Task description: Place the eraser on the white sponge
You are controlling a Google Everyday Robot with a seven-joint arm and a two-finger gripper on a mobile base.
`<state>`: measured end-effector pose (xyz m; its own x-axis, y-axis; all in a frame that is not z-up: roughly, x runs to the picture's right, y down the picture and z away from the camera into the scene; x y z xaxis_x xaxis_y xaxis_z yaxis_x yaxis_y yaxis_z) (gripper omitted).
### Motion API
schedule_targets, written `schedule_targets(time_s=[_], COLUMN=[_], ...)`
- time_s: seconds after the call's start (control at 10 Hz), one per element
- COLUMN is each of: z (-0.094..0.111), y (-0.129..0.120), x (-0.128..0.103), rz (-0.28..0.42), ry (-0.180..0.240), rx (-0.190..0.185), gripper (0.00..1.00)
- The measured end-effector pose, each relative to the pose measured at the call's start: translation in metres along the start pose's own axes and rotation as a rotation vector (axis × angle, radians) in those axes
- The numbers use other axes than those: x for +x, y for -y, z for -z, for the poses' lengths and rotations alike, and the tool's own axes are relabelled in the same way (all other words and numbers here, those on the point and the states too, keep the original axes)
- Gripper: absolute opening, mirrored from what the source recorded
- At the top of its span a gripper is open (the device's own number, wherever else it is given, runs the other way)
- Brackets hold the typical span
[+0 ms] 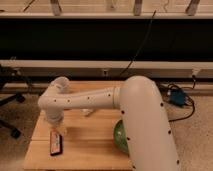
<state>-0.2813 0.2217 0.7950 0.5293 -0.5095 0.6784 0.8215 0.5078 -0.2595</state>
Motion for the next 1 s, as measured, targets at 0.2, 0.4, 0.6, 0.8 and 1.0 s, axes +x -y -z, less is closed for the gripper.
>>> schedule_targets(time_s=[0.2, 0.4, 0.6, 0.8, 1.0], z=[-0.005, -0.016, -0.027, -0.031, -0.033], y=[-0.014, -0.023, -0.025, -0.025, -0.027], x=[-0.016, -0.026, -0.030, -0.031, -0.031], rz=[0.021, 0.031, 0.039, 0.049, 0.055], ry=[-0.009, -0.007, -0.002, 0.003, 0.008], rx=[-0.018, -0.034, -0.047, -0.062, -0.071], gripper=[0.80, 0.80, 0.80, 0.80, 0.77])
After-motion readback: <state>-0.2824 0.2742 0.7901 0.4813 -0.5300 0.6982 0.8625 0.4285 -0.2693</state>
